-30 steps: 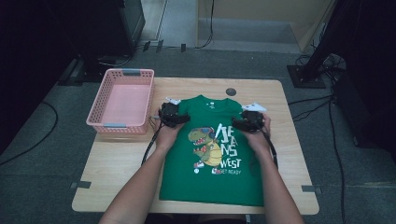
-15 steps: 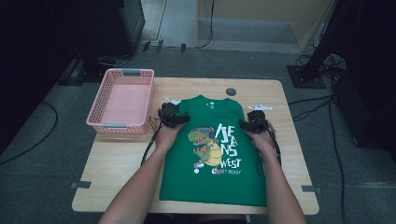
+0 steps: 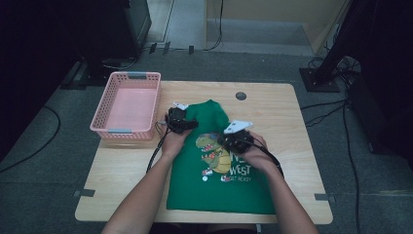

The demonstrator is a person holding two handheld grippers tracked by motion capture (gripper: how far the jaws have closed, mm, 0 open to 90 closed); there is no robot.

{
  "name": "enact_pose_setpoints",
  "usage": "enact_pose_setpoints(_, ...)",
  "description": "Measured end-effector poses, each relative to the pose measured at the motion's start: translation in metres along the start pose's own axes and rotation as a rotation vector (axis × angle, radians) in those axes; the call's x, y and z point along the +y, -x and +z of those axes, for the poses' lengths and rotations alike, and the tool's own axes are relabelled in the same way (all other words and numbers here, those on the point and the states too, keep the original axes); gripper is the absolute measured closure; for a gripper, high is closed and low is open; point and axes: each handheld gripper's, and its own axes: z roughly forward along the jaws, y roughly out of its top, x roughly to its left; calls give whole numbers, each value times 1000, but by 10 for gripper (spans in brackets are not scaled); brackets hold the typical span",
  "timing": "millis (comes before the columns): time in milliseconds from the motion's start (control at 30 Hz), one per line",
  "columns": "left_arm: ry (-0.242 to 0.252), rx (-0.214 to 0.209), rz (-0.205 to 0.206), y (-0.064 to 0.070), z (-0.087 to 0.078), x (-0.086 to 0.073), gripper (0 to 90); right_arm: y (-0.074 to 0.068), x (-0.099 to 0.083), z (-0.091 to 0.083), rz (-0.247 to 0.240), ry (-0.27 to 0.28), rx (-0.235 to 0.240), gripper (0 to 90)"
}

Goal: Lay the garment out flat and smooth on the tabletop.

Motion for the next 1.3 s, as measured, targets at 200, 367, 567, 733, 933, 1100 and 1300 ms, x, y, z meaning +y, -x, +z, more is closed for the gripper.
enact_pose_setpoints(200, 1, 0, -2, 0, 0, 0, 204, -2, 0, -16, 51, 42, 265, 519)
enact_pose_setpoints(367, 0, 0, 0, 0, 0, 0, 204, 23, 2, -19, 133, 68, 5, 559)
enact_pose_setpoints(567, 1, 0, -2, 0, 0, 0, 204, 65, -12, -11, 465, 68, -47, 650)
enact_pose_setpoints(733, 1, 0, -1, 0, 0, 0, 204, 83, -26, 1, 613, 35, 4, 656)
enact_pose_setpoints(933, 1, 0, -1, 0, 0, 0, 204, 97, -37, 18, 758, 6, 89, 631)
enact_pose_setpoints(1100, 1, 0, -1, 0, 0, 0, 204, 102, -41, 23, 826, 15, 122, 629)
enact_pose_setpoints(1300, 1, 0, -2, 0, 0, 0, 204, 105, -44, 29, 859, 18, 191, 623)
